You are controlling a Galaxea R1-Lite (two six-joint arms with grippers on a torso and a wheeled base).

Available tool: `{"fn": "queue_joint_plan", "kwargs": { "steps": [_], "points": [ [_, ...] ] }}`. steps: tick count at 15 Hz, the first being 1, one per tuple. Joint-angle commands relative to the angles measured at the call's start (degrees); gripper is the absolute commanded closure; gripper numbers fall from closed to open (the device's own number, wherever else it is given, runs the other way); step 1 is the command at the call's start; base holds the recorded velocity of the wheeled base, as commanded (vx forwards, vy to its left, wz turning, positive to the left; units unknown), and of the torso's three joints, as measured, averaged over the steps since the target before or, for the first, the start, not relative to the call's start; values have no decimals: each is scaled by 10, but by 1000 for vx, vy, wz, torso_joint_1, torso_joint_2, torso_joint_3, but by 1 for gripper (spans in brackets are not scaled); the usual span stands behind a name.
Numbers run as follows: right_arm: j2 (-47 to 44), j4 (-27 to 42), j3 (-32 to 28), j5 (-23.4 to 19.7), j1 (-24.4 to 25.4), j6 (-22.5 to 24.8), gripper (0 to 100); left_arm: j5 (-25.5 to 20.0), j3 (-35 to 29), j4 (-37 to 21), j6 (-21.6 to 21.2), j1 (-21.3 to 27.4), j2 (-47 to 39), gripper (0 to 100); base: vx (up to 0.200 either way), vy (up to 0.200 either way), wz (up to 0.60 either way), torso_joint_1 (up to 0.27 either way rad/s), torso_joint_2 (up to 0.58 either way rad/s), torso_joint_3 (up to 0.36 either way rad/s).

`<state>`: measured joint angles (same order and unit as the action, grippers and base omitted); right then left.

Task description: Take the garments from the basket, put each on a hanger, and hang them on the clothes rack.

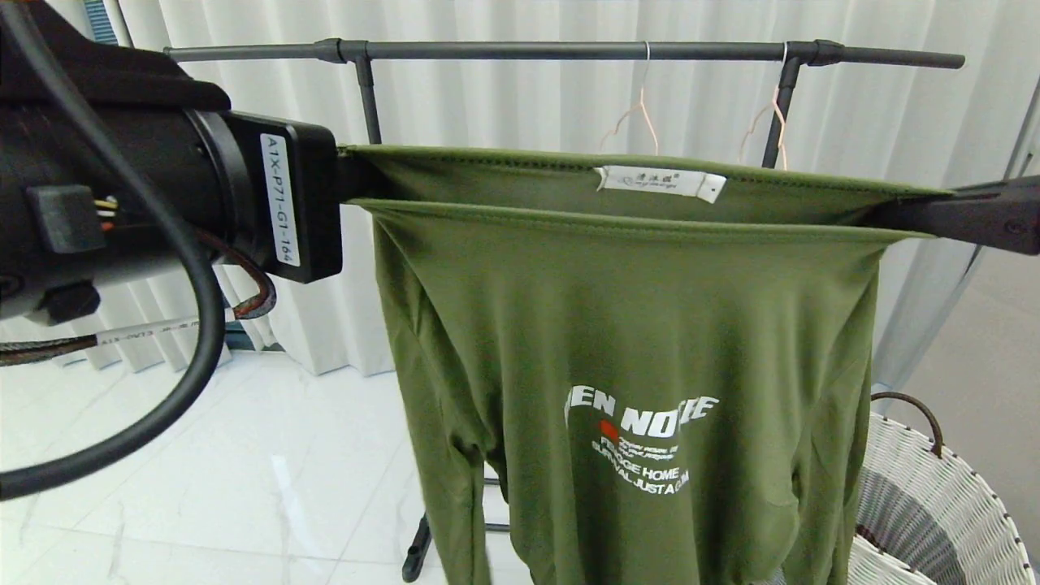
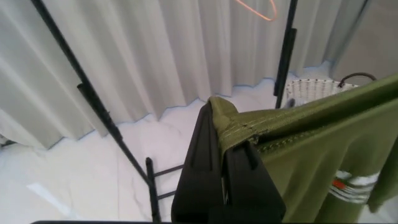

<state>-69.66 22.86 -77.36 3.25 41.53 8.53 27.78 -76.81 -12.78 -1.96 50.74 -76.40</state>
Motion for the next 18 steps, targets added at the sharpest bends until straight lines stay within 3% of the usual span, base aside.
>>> {"fn": "queue_joint_plan", "kwargs": {
  "steps": [1,4,5,6,8,11,12,14,15,16,17,18],
  "points": [
    [37,72,-37,0,4,0,100,1,1,3,1,23,-4,100,0,0,0,0,0,0],
    [84,236,-66,-93,66,-2,100,1,0,53,1,31,-27,100,0,0,0,0,0,0],
    [88,243,-62,-105,84,-3,100,1,0,64,1,31,-33,100,0,0,0,0,0,0],
    [90,243,-55,-122,131,-8,100,1,1,84,2,31,-42,100,0,0,0,0,0,0],
    [78,231,-53,-121,188,-36,100,0,3,86,6,32,-50,100,0,0,0,0,0,0],
    [65,207,-53,-113,191,-39,100,-1,18,86,10,32,-38,100,0,0,0,0,0,0],
    [60,208,-53,-80,183,-39,100,1,21,82,19,39,-28,100,0,0,0,0,0,0],
    [45,206,-53,12,174,-40,100,2,15,18,48,49,3,100,0,0,0,0,0,0],
    [37,192,-52,37,172,-41,100,1,5,-45,76,64,27,100,0,0,0,0,0,0],
    [34,178,-51,38,169,-41,100,1,0,-70,93,74,35,100,0,0,0,0,0,0],
    [22,109,-37,37,167,-41,100,1,-26,-160,159,118,59,100,0,0,0,0,0,0],
    [10,43,-23,36,167,-41,100,0,-45,-214,214,166,71,100,0,0,0,0,0,0]
  ]
}}
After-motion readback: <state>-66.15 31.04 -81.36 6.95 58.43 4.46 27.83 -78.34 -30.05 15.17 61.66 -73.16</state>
